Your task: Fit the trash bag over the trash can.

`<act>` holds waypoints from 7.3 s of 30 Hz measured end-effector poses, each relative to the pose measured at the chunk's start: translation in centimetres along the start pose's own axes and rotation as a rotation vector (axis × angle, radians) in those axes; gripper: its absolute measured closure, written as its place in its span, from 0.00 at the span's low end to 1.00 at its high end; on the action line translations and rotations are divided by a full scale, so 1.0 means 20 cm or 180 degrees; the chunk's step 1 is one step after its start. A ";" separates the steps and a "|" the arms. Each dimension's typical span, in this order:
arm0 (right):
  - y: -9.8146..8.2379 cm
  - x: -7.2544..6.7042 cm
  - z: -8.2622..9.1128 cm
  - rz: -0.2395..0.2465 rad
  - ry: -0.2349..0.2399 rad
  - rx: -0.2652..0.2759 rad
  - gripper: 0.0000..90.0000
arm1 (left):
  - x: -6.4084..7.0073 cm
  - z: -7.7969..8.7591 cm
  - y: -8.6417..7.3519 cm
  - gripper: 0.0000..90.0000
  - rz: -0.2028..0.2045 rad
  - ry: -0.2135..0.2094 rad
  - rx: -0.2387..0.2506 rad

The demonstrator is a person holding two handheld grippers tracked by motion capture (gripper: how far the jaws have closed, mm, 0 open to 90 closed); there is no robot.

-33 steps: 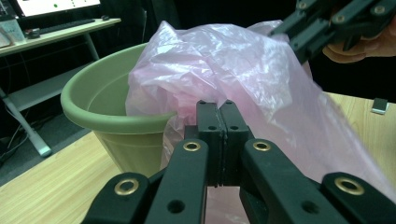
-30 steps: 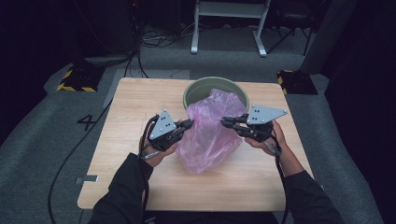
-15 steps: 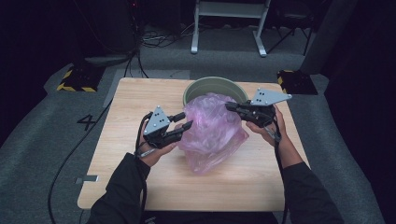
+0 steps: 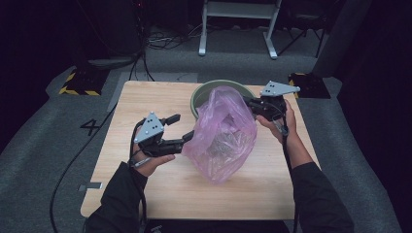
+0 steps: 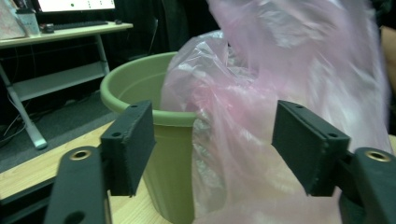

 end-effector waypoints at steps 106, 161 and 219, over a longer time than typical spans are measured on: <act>-0.23 0.33 0.06 -0.0858 -0.0857 -0.0038 0.93 | -0.40 -0.36 0.07 0.99 0.0172 0.0611 -0.0382; -0.53 0.12 -0.08 -0.0798 0.0337 -0.0078 1.00 | -0.30 -0.56 -0.32 1.00 0.0077 -0.0139 -0.0962; -0.70 0.19 -0.18 -0.1255 0.0222 -0.0356 0.98 | -0.36 -0.62 -0.49 0.99 0.0243 0.0007 -0.1398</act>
Point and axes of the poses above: each handheld gripper's, and its own axes: z roughly backward along the jaws, y roughly out of its top, x roughly to its right, the point moved 8 cm from there along -z, roughly forward along the jaws, and after that the axes turned 9 degrees about -x, right-handed, at the moved point
